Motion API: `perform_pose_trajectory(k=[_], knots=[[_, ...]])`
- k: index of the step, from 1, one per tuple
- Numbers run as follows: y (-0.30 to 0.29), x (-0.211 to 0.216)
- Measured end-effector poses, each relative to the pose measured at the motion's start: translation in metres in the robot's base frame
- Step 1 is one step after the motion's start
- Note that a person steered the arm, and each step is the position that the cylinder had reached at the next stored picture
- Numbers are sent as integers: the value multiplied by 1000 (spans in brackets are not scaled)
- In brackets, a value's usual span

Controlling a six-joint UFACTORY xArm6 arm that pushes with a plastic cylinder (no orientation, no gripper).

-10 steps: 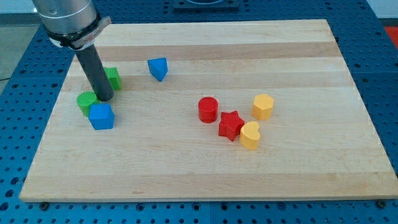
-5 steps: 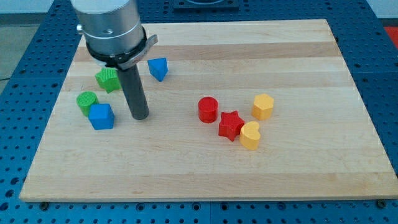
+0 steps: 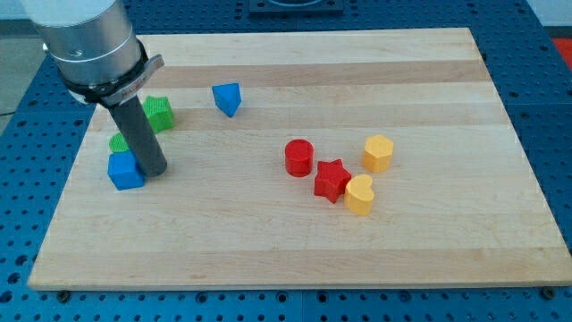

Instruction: Push the green circle and blue cube slightly to the left

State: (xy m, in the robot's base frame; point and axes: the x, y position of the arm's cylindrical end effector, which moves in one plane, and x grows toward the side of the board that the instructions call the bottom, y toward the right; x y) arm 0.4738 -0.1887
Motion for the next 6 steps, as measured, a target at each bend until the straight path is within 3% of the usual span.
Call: perform_pose_trajectory(k=[1,3,5,6], knots=[[0,2],[32,-53],[29,-122],[18,-124]])
